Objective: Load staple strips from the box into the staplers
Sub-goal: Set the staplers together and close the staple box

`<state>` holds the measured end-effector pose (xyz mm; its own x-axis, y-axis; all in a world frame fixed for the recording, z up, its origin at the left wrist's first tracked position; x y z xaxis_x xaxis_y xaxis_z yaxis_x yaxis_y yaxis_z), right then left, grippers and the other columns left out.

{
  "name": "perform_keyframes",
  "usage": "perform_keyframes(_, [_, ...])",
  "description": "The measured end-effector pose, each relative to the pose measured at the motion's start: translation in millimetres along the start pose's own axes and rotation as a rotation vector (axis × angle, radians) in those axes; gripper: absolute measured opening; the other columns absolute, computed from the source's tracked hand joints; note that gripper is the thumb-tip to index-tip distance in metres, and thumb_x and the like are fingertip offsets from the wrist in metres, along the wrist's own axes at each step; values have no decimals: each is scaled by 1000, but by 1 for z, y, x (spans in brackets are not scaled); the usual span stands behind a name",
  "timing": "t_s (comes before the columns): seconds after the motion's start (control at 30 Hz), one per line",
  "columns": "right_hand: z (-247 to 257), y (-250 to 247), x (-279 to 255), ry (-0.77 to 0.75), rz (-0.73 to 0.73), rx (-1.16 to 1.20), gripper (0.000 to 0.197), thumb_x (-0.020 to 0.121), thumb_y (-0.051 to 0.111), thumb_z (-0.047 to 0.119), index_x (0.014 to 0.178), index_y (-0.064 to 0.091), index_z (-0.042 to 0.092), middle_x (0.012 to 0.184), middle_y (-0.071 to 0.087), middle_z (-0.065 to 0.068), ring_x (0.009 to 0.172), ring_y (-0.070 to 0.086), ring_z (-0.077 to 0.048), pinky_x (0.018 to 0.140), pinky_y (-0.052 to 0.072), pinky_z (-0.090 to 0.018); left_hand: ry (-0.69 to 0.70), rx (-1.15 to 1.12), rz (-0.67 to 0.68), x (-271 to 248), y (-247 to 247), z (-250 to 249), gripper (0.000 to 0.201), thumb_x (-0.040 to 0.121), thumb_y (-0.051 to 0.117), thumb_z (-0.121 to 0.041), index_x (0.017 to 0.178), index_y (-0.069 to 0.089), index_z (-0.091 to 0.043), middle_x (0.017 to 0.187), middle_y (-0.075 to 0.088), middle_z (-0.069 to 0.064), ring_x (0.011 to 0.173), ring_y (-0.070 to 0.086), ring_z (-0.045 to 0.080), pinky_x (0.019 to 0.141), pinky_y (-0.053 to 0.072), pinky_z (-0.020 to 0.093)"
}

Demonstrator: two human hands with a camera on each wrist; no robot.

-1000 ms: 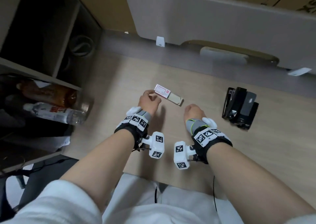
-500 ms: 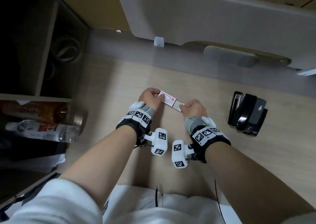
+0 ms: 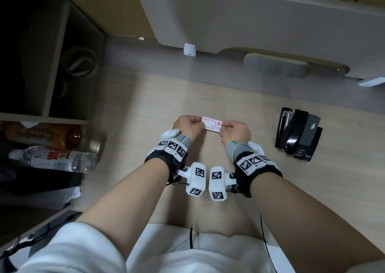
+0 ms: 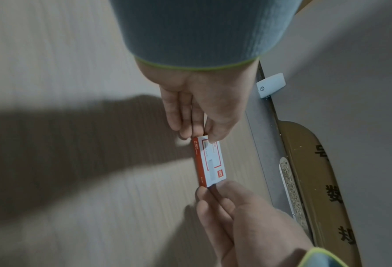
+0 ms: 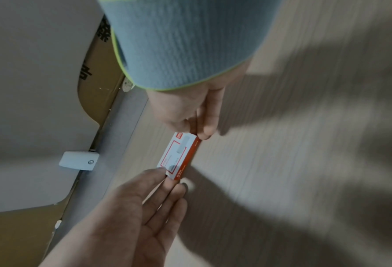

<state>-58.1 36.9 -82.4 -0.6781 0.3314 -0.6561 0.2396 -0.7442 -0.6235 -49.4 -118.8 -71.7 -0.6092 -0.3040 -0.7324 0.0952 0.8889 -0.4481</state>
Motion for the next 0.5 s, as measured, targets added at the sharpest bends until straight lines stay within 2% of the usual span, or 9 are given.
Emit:
perform_keyframes(0.1, [7,-24,-11,-63,-14,-35,31,80,57,25,106,73,33,98,75,8,91,68,-21,82,53,-28,-20,-77,30,-9,11,-5,19,76,68,-26,93,76,-26,75,76,-1,73,70,15,73,54,23])
perform_keyframes(0.17, [5,-36,-8,-128,-51,-58,34,83,57,26,113,70,32,111,72,5,102,66,-22,85,51,-28,-42,-163,87,-18,27,-10,20,73,73,-21,93,74,-20,73,75,4,65,69,17,66,53,22])
perform_keyframes(0.23, [4,-47,-3,-185,-67,-98,39,83,56,26,119,67,32,122,67,2,109,63,-24,90,50,-31,-53,-226,197,-26,47,-15,30,72,76,-14,101,71,-9,82,76,10,65,67,17,59,51,20])
perform_keyframes(0.27, [3,-54,-1,-193,-68,-105,41,83,56,25,123,65,31,126,64,1,112,61,-24,93,48,-32,-51,-239,259,-31,57,-18,28,75,74,-10,102,70,-6,86,75,12,67,67,16,56,50,18])
perform_keyframes(0.33, [-4,-74,4,-200,-85,-103,45,85,57,25,129,61,28,134,59,1,119,58,-22,100,45,-32,-38,-228,368,-42,78,-26,10,82,69,-6,91,69,-11,86,69,13,68,63,15,52,48,14])
perform_keyframes(0.4, [-17,-96,11,-202,-91,-97,48,86,56,21,134,57,26,138,56,2,122,56,-22,101,44,-30,-37,-241,393,-52,100,-37,11,83,67,-5,87,67,-15,83,66,13,66,60,17,53,44,17])
perform_keyframes(0.43, [-22,-102,13,-197,-94,-95,48,85,56,19,133,57,27,137,57,2,120,57,-21,99,46,-31,-45,-237,368,-51,106,-38,14,82,67,-7,94,67,-13,84,66,13,68,62,20,56,45,20])
perform_keyframes(0.47, [-29,-109,15,-183,-101,-93,46,84,55,19,129,59,29,134,59,3,116,60,-21,95,49,-32,-48,-220,322,-49,115,-38,25,81,67,-10,105,66,-12,89,68,12,73,66,24,62,49,23])
perform_keyframes(0.5, [-39,-119,17,-181,-112,-85,43,84,54,19,124,62,30,128,62,4,111,62,-21,90,52,-34,-52,-194,266,-51,124,-41,35,79,67,-14,114,64,-13,97,71,10,82,69,26,72,53,27])
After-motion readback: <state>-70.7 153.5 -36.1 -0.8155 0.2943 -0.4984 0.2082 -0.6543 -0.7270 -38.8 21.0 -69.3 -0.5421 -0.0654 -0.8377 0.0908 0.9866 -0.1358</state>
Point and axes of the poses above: each hand's wrist, its own x-axis towards the middle knuckle, its own y-axis out of the palm, z = x × y, the point moved 2 cm from there along x, towards the middle knuckle
